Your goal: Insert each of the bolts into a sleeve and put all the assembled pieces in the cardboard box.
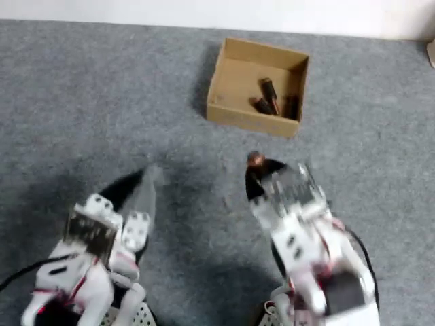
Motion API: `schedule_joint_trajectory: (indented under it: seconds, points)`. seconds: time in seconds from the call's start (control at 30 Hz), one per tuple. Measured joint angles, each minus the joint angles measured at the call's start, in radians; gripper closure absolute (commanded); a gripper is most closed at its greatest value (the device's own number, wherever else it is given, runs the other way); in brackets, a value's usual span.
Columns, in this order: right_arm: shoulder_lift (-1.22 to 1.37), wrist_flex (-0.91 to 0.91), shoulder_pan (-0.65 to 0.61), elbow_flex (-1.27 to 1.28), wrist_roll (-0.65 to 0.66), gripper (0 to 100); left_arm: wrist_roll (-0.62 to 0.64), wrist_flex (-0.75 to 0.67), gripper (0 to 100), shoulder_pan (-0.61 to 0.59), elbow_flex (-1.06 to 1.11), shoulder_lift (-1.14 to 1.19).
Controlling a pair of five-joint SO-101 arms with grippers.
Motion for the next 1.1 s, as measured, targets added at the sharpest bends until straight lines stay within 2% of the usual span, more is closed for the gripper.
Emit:
schedule_joint_trajectory:
  seconds: [0.1,0.23,0.33,0.83,1.1]
  points:
    - [0.247,-0.083,0.04,-0.092,0.017,99.4,-0.014,-0.146,99,-0.115,0.166,0.002]
    - [0.574,-0.123,0.098,-0.318,0.017,99.4,-0.015,-0.302,99,-0.144,0.381,0.002]
    - [0.825,-0.129,0.138,-0.526,0.017,99.4,-0.017,-0.365,99,-0.175,0.463,0.002]
    - [2.007,-0.13,0.241,-1.582,0.018,99.3,-0.017,-0.391,99,-0.215,0.503,0.002]
    - [2.464,-0.123,0.284,-2.096,0.018,98.8,-0.017,-0.391,99,-0.215,0.522,0.002]
